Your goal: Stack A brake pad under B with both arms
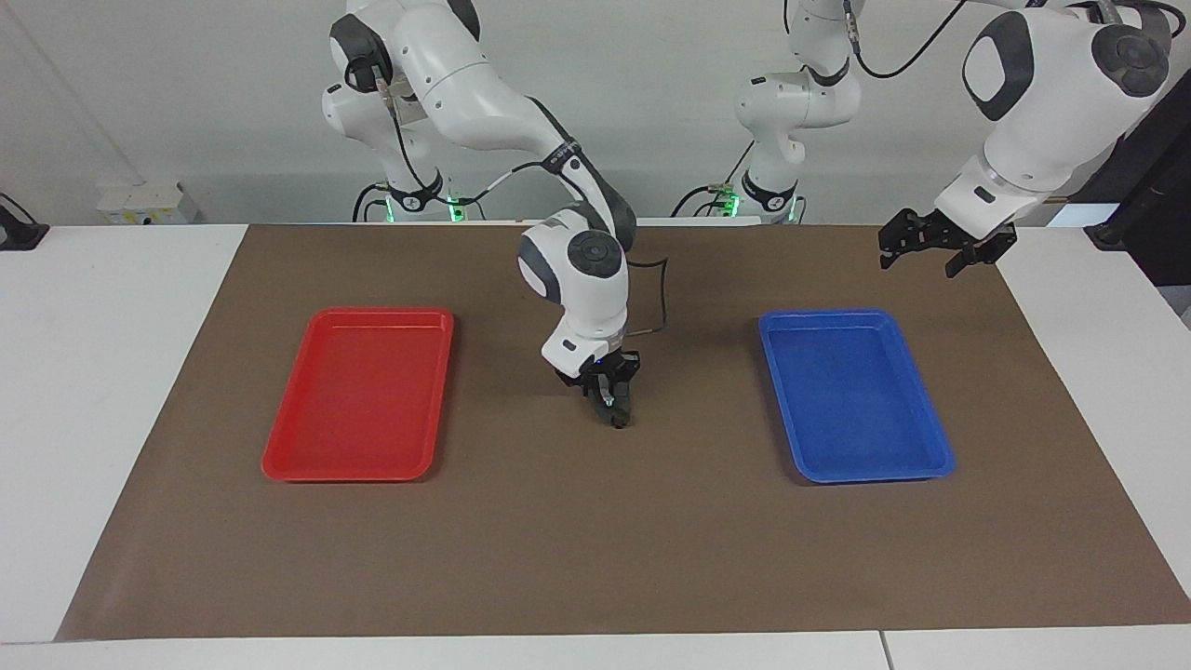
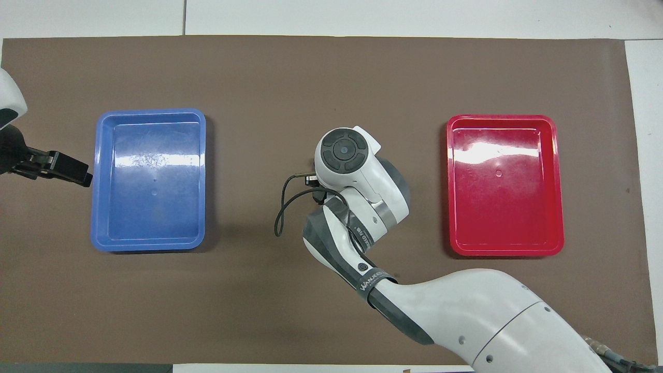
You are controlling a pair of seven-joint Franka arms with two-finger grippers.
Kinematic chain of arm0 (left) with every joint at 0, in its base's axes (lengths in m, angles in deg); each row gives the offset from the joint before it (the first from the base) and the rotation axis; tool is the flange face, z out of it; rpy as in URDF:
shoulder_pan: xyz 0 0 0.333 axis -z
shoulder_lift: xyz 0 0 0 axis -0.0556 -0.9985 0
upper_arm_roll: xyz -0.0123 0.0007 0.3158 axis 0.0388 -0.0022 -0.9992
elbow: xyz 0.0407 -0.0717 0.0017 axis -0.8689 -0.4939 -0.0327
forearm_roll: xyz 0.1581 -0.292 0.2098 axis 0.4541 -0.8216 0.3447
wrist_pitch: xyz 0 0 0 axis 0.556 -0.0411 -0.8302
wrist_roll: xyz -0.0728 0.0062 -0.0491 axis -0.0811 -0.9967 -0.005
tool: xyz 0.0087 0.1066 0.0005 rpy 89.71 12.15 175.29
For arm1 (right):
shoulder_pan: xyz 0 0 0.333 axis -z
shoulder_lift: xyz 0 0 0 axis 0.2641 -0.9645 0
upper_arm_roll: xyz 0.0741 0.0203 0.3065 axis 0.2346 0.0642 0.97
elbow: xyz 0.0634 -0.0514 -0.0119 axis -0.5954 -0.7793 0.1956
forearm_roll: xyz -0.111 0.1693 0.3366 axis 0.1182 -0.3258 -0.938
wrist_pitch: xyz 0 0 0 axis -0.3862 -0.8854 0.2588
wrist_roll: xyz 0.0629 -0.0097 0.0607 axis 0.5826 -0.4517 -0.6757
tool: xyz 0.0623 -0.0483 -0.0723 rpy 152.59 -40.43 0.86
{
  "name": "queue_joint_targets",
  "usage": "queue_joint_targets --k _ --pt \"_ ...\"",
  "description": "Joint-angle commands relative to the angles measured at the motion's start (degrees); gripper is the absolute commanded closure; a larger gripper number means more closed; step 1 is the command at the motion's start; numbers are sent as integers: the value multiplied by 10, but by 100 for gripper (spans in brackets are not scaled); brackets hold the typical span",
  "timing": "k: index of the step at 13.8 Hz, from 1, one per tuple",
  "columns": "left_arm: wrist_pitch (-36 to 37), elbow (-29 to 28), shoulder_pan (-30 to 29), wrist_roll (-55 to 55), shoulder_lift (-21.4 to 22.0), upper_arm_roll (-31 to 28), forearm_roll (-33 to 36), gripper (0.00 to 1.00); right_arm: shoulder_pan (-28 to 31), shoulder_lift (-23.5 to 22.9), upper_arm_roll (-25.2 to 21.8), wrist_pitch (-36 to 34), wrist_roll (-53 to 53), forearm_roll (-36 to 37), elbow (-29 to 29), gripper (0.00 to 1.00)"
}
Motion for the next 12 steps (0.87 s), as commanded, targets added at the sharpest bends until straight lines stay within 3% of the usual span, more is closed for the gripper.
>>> queue_joint_targets --k 1,3,12 --pt "-10 10 0 14 -4 2 4 1 3 4 1 21 -8 -4 -1 100" --pt "-13 10 -3 62 -5 2 4 1 2 3 1 23 4 -7 1 100" --pt "-46 9 -4 62 -1 2 4 1 0 -3 2 33 7 -7 3 100"
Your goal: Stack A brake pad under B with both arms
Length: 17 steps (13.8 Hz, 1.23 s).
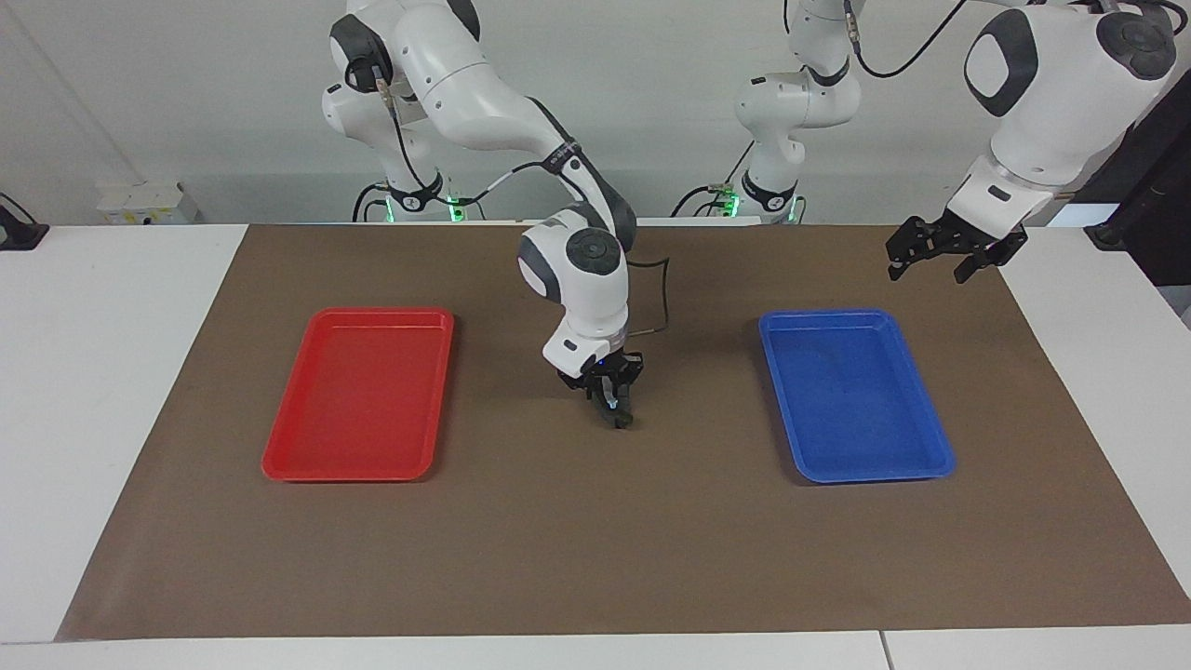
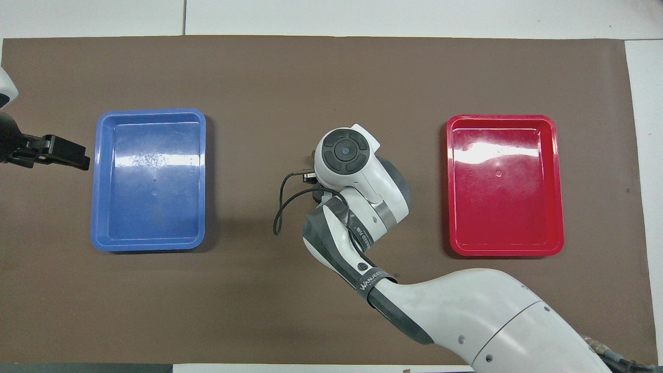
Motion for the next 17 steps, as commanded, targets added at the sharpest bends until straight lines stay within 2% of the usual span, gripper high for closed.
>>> queue_joint_targets --k 1,9,12,13,14,15,17 --pt "-1 5 -5 8 -1 2 4 1 0 -2 2 12 5 -5 2 100" --pt "0 5 -7 9 -1 1 4 1 0 -2 4 37 3 -6 -14 100" --pt "0 5 -7 8 -1 1 4 1 0 -2 5 41 3 -6 -15 74" --pt "0 5 -7 8 -1 1 4 1 0 -2 5 43 3 -6 -15 62" --pt "0 5 -7 9 -1 1 4 1 -1 -2 5 44 3 -6 -17 16" --pt "0 5 -7 8 -1 1 4 1 -7 -2 4 43 4 -6 -17 0" --pt "0 5 -7 9 -1 1 4 1 -9 0 5 33 7 -6 -11 0"
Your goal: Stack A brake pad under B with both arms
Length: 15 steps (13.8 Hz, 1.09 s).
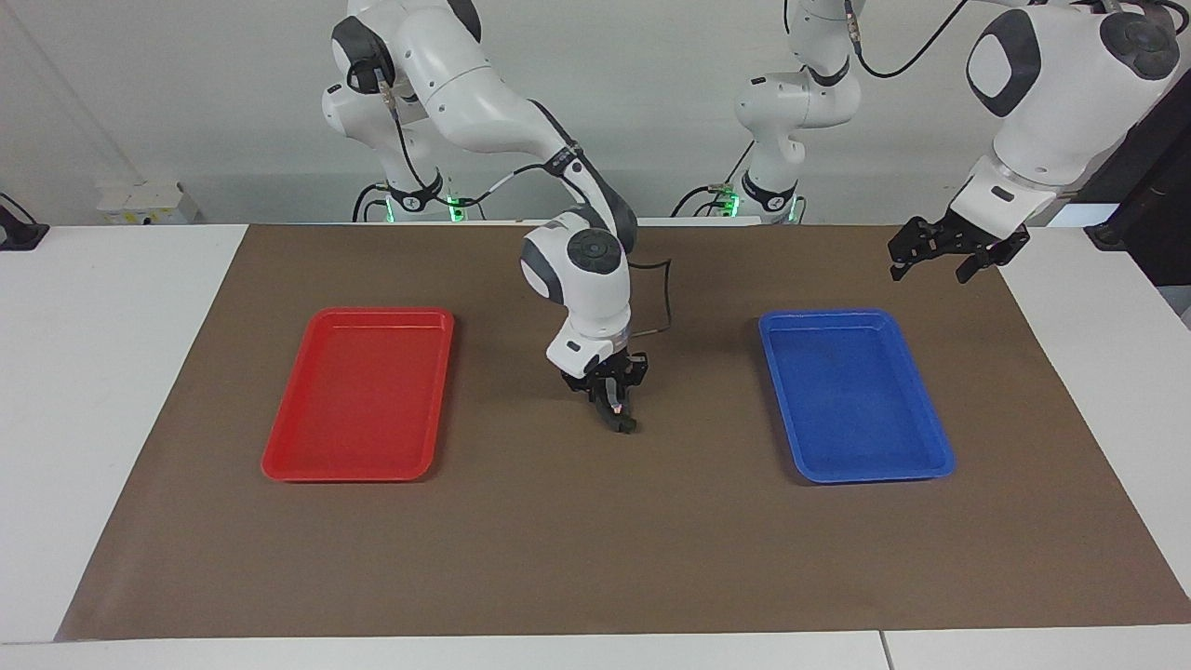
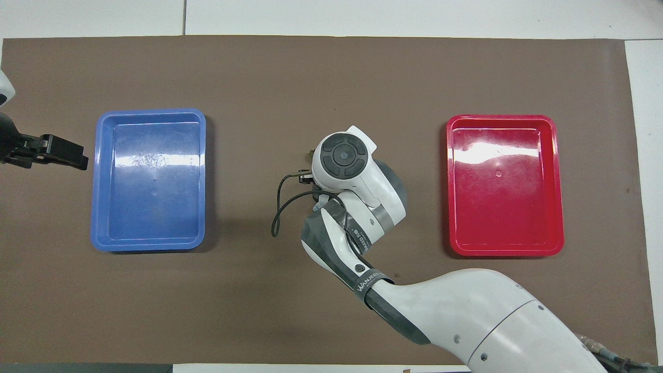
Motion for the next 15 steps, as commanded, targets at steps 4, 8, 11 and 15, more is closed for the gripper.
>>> queue_joint_targets --k 4,8,11,15 --pt "0 5 -6 6 -1 3 4 1 5 64 -4 -48 9 3 -9 0" --pt "1 5 -6 6 -1 3 4 1 97 153 -9 -125 -1 46 -9 0" --pt "1 5 -6 6 -1 3 4 1 169 202 -8 -179 -56 48 -6 0" --pt "1 5 -6 6 -1 3 4 1 225 259 -8 -243 -87 45 -2 0"
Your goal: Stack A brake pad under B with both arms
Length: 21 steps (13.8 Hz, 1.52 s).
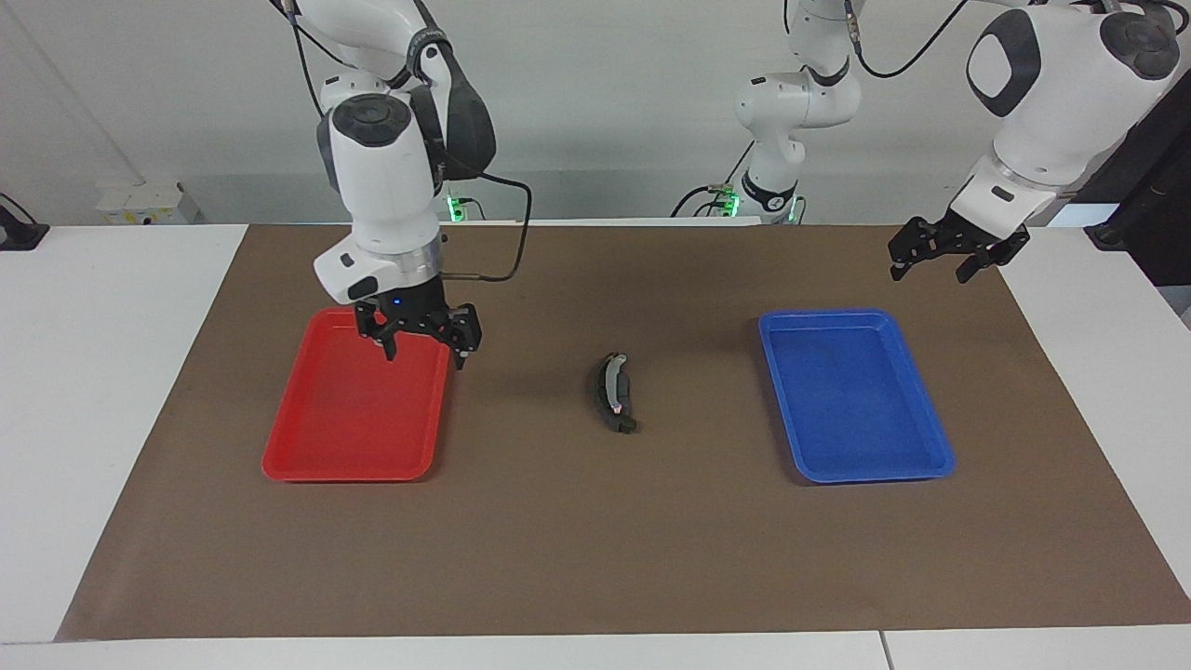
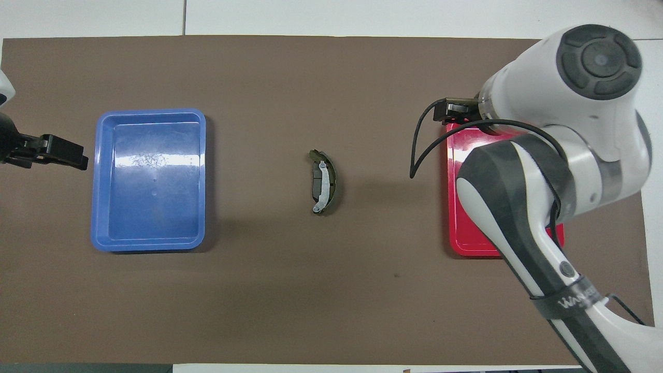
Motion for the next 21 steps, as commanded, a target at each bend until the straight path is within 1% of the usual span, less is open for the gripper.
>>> queue_joint_targets --k 1,4,5,6,7,8,9,10,11,13,14,15,21 --pt "1 5 -6 5 -1 3 4 1 32 45 9 -43 -21 3 -10 0" --pt "1 5 -6 5 -1 3 4 1 65 84 8 -96 -74 -1 -9 0" --pt "1 5 -6 5 -1 3 4 1 67 97 4 -119 -88 -3 -9 0" --pt "1 5 -6 5 -1 3 4 1 60 112 -16 -143 -100 -13 -9 0" --pt "1 5 -6 5 -1 3 4 1 46 125 -48 -169 -115 -17 -9 0" --pt "1 5 -6 5 -1 4 4 1 40 128 -69 -186 -128 -18 -8 0" --pt "1 5 -6 5 0 3 4 1 47 127 -76 -207 -151 -20 7 0" --pt "1 5 -6 5 -1 3 4 1 67 121 -77 -223 -173 -36 21 0" --pt "1 5 -6 5 -1 3 4 1 83 119 -76 -226 -190 -42 23 0" --pt "1 5 -6 5 -1 3 4 1 91 118 -73 -230 -194 -43 18 0" --pt "1 5 -6 5 -1 3 4 1 101 119 -63 -228 -194 -43 17 0" --pt "1 5 -6 5 -1 3 4 1 104 119 -54 -228 -194 -43 18 0" --pt "1 5 -6 5 -1 3 4 1 98 121 -54 -228 -192 -46 16 0"
